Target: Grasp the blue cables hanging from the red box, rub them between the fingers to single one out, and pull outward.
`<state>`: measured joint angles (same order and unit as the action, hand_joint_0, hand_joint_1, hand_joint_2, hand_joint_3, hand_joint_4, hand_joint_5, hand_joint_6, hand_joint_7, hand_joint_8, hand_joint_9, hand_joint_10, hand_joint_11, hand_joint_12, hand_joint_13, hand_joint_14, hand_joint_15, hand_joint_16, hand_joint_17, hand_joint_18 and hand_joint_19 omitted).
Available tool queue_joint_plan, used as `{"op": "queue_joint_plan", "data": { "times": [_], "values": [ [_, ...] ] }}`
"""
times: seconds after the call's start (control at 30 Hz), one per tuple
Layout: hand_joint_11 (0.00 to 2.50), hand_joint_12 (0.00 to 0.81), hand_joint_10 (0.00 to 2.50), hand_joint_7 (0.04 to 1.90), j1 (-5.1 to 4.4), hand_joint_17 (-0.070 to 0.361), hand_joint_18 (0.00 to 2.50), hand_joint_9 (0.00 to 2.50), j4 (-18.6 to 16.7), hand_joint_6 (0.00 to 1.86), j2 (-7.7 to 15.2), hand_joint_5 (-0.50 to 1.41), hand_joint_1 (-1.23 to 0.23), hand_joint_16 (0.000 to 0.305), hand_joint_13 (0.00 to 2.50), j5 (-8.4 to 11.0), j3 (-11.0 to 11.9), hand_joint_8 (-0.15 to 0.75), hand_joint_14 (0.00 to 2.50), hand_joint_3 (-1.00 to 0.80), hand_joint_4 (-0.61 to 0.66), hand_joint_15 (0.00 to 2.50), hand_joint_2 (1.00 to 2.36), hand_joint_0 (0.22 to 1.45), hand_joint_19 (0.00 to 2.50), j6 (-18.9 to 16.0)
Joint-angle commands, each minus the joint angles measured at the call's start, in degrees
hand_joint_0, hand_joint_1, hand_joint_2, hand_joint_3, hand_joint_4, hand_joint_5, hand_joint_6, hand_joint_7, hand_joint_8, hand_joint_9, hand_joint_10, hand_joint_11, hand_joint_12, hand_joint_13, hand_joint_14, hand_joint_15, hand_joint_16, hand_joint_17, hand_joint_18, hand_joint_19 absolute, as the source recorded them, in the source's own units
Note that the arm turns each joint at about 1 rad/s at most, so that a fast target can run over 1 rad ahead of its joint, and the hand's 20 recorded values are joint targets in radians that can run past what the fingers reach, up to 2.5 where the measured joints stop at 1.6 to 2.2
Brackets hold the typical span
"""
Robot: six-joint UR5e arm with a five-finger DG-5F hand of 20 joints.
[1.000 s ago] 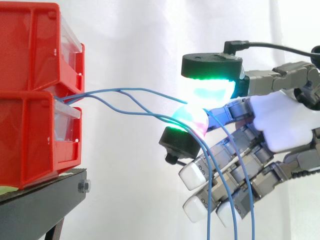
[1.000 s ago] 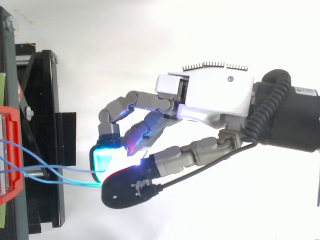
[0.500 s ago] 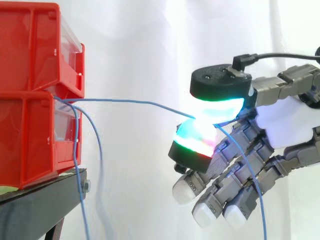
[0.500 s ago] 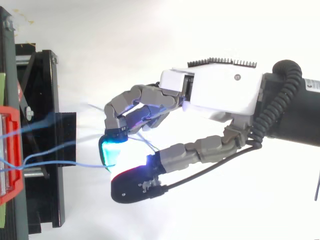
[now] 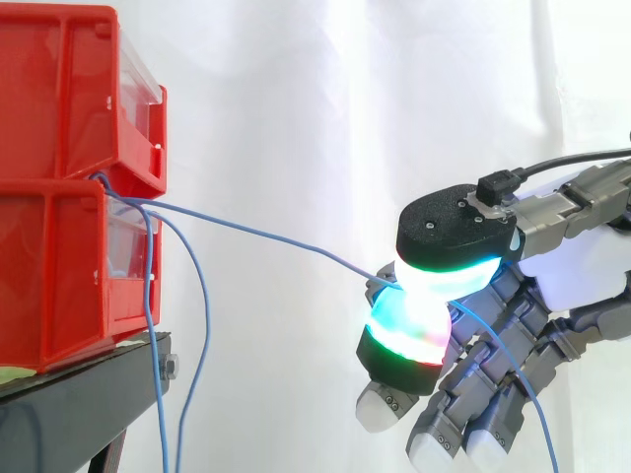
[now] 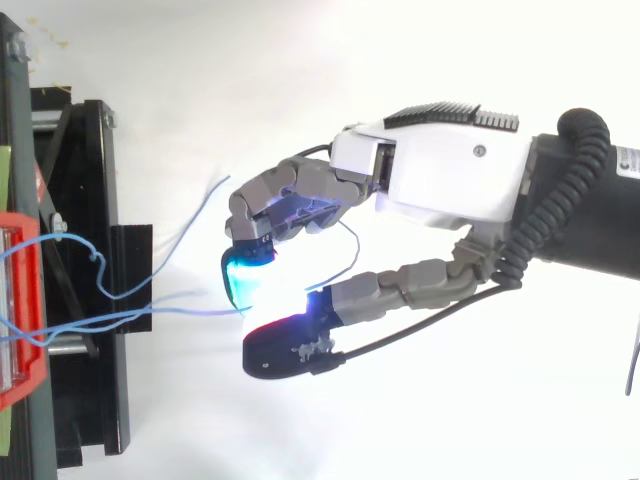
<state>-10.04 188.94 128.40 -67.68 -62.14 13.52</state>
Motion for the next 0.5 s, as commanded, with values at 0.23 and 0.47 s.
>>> {"op": "queue_joint_plan", "data": {
  "times": [0.23,0.47],
  "values": [
    [0.07,0.438,0.00,1.23,-0.33,0.134,0.59,0.52,0.1,0.85,0.0,-0.11,-0.80,0.060,0.55,-0.43,0.0,0.213,0.01,0.01,-0.12,0.36,1.02,0.59,0.44,-0.2],
    [0.09,0.442,0.00,1.23,-0.25,0.136,0.61,0.54,0.1,0.85,0.0,-0.11,-0.80,0.060,0.56,-5.97,0.0,0.218,0.01,0.01,-0.12,0.37,1.02,0.59,0.45,-0.3]
  ]
}}
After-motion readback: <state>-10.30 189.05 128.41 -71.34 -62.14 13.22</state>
